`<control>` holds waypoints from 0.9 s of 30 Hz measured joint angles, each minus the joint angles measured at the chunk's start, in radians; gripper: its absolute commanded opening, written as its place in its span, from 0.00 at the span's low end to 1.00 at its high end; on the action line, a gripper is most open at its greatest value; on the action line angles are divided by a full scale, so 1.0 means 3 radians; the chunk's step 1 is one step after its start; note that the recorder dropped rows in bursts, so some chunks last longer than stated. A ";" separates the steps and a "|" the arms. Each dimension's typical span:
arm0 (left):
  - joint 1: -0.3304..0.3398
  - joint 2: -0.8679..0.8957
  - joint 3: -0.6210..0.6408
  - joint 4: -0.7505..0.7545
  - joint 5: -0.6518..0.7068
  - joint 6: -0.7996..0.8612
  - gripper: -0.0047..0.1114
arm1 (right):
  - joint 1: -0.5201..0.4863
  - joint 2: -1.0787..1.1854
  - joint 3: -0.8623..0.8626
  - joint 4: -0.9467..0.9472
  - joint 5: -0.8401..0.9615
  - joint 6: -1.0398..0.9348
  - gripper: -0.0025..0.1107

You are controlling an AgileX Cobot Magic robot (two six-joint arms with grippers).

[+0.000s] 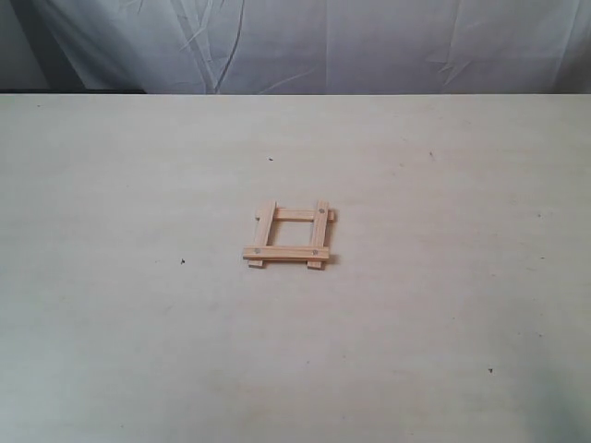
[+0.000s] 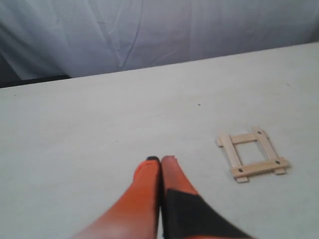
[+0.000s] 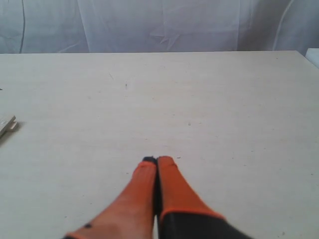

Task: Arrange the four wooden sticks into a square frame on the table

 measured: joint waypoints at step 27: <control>0.0382 -0.1535 0.1910 -0.0044 -0.1105 0.0000 0.04 | 0.0000 0.0000 0.0000 0.0000 0.0000 0.0000 0.02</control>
